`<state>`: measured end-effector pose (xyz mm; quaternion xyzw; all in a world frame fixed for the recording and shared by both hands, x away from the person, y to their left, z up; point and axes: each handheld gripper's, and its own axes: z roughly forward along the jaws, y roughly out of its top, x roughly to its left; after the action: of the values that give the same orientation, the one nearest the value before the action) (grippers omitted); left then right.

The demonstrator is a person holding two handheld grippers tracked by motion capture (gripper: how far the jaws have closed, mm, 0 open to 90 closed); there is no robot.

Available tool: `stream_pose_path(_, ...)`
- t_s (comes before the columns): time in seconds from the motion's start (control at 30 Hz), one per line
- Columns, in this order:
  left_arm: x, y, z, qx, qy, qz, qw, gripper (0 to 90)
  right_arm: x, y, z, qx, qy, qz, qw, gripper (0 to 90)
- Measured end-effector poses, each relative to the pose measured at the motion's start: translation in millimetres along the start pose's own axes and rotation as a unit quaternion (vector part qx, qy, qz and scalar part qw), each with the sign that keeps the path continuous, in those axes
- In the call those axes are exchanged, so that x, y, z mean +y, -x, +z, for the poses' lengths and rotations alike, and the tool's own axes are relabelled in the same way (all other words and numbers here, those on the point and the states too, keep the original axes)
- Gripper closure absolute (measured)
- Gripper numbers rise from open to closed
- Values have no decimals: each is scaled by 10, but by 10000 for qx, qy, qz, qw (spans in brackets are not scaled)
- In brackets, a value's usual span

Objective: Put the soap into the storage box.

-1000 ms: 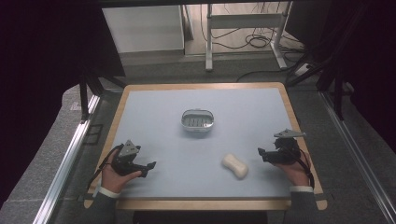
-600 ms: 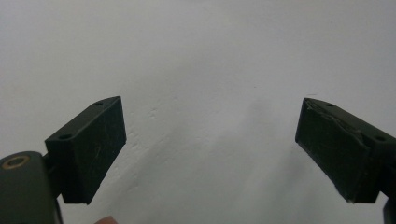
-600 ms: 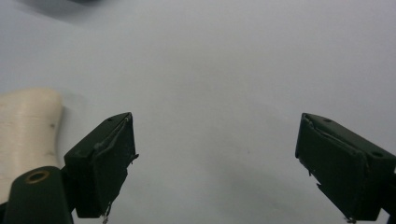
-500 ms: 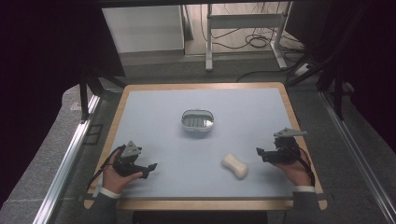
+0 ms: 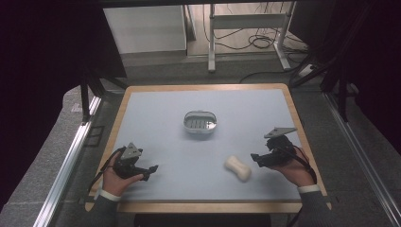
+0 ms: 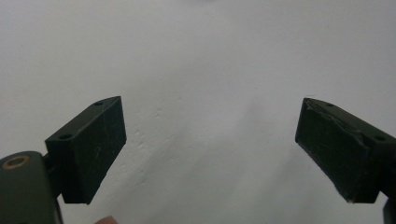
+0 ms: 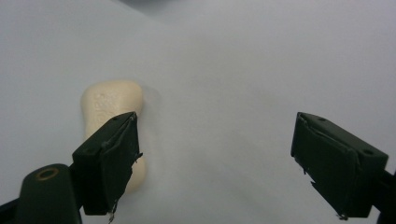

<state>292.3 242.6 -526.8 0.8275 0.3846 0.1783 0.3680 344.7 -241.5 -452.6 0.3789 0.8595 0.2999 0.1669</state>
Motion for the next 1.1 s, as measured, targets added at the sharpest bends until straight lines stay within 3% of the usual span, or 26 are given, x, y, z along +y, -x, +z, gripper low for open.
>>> stream_pose_path(0.3, 3, 9, 19, -51, -34, 20, 10000, 92, 132, -85, 14, 165, -216, -169, 9995, 173)
stream_pose_path(0.6, 5, 16, 17, -103, -30, 20, 9999, 92, 241, -282, 120, 329, -572, -406, 9970, 188)
stream_pose_path(0.77, 6, 19, 18, -121, -58, 50, 9999, 92, 258, -334, 189, 369, -750, -421, 9956, 196)
stream_pose_path(0.97, 5, 22, 29, -130, -52, 49, 9999, 92, 284, -400, 276, 457, -1063, -446, 9923, 213)
stream_pose_path(1.1, 4, 28, 33, -143, -54, 50, 9999, 92, 286, -480, 391, 538, -1403, -495, 9874, 225)
